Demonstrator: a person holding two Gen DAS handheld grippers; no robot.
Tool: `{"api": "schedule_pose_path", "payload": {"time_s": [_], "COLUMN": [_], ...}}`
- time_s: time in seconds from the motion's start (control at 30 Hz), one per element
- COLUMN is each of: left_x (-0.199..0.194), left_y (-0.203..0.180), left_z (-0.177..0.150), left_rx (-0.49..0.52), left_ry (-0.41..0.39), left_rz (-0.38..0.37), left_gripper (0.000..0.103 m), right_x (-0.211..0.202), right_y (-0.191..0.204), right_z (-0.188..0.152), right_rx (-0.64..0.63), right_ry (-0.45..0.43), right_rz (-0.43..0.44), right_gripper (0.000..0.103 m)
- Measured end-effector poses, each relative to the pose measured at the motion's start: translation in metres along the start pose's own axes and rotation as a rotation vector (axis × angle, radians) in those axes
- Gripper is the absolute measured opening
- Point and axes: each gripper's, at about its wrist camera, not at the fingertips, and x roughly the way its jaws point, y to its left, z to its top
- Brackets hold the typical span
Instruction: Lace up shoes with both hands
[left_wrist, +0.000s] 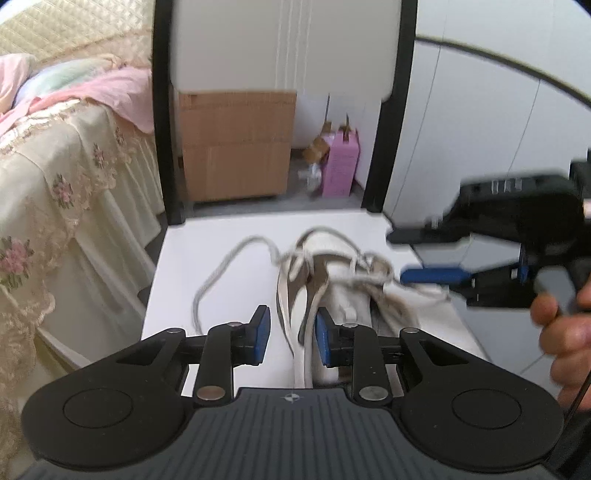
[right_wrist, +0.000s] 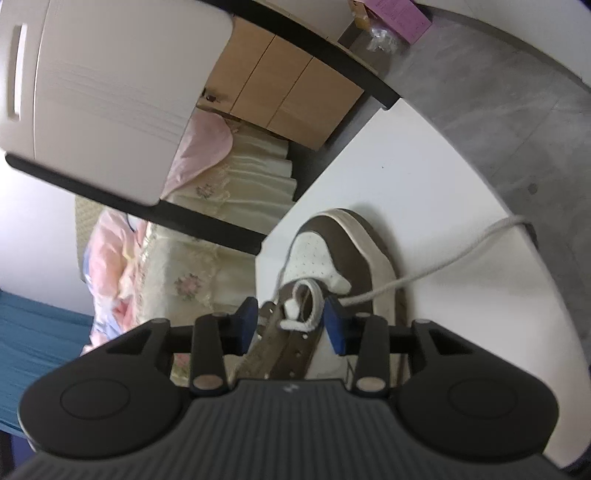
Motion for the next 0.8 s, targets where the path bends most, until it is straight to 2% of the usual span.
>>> {"api": "schedule_pose_path", "payload": {"time_s": [0.2, 0.3, 0.43, 0.6, 0.7, 0.8], "left_x": [0.014, 0.014, 0.013, 0.013, 0.015, 0.015], "left_y": [-0.009, -0.018, -0.028, -0.034, -0.036, -0.036], "left_z": [-0.009, -0.009, -0.01, -0.012, -0.012, -0.01], "left_rx": [0.005, 0.023, 0.058, 0.078, 0.084, 0.075], "left_ry": [0.042, 0.042, 0.037, 0.035, 0.037, 0.044], "left_rz": [0.01, 0.004, 0.032, 0.037, 0.048, 0.053], "left_gripper": [0.026, 0.025, 0.025, 0.025, 0.025, 0.026], "right_x": [0.012, 0.02, 0.022, 0.019, 0.025, 0.028], "right_y": [-0.006, -0.008, -0.006, -0.003, 0.001, 0.006], "right_z": [0.002, 0.001, 0.0, 0.003, 0.002, 0.001], "right_rx": [0.04, 0.056, 0.074, 0.072, 0.047, 0.031], "right_ry": [0.006, 0.004, 0.002, -0.002, 0.01, 0.017], "right_rz": [-0.027, 0.003, 0.045, 0.146, 0.129, 0.17], "right_gripper": [0.042, 0.042, 0.042, 0.042, 0.042, 0.042]}}
